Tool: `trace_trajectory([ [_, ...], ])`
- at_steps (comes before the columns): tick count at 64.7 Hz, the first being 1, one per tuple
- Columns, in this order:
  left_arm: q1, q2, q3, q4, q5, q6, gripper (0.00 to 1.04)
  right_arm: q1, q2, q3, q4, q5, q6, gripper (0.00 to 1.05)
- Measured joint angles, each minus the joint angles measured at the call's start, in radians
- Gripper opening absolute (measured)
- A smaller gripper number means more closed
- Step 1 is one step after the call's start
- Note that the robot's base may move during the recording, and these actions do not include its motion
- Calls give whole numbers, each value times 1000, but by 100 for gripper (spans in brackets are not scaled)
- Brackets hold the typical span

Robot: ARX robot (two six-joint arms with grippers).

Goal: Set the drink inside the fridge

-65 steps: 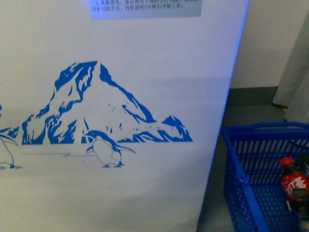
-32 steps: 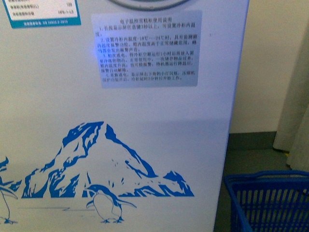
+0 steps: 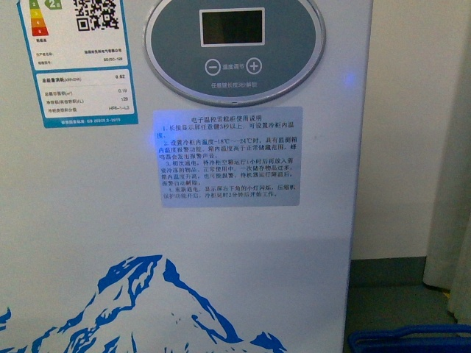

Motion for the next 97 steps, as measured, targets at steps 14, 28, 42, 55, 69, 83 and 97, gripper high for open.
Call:
trace_trajectory([
  [14, 0, 0, 0, 0, 0, 0, 97, 0, 0, 0, 0, 0, 0, 36],
  [28, 0, 0, 0, 0, 1, 0, 97, 0, -4, -2, 0, 1, 0, 36],
  [42, 0, 0, 0, 0, 0, 0, 97, 0, -3, -2, 0, 1, 0, 36],
  [55, 0, 0, 0, 0, -1, 0, 97, 0, -3, -2, 0, 0, 0, 36],
  [69, 0, 0, 0, 0, 0, 0, 97, 0, -3, -2, 0, 1, 0, 36],
  [83, 0, 0, 0, 0, 0, 0, 97, 0, -3, -2, 0, 1, 0, 36],
  [97, 0, 0, 0, 0, 0, 0, 97, 0, -2, -2, 0, 1, 0, 36],
])
